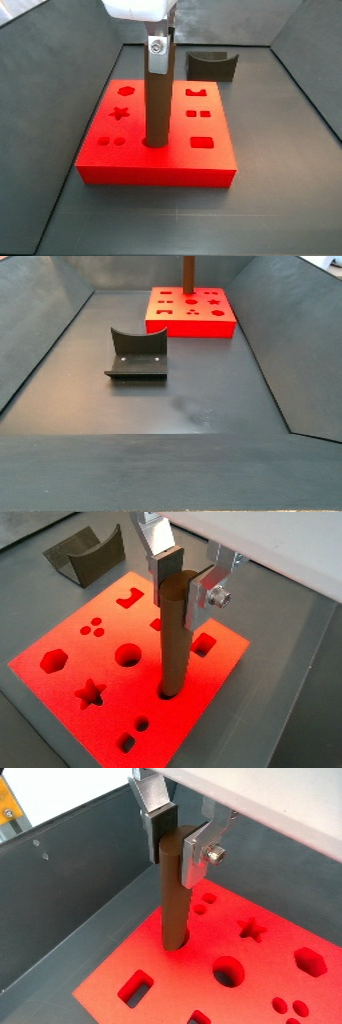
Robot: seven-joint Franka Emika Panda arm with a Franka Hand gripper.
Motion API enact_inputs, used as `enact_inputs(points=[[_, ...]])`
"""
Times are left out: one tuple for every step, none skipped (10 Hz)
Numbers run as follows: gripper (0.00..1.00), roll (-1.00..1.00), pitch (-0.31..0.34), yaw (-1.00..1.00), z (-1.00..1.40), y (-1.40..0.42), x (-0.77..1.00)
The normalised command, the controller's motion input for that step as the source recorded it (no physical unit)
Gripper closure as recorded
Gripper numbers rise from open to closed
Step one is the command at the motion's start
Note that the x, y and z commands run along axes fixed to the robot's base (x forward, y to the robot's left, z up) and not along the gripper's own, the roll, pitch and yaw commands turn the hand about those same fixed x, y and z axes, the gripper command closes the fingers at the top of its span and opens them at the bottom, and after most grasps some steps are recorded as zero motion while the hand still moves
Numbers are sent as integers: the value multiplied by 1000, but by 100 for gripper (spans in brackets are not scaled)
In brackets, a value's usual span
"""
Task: Pick up the oval object. Move up. Move to above the board. Insert the oval object.
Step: Insert the oval object.
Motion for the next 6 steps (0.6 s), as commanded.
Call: enact_inputs(points=[[100,11,0,0,-117,0,-91],[100,4,0,0,-80,0,-83],[100,0,0,0,-60,0,-51],[100,3,0,0,-91,0,-83],[100,0,0,0,-97,0,-69],[100,0,0,0,-91,0,-106]])
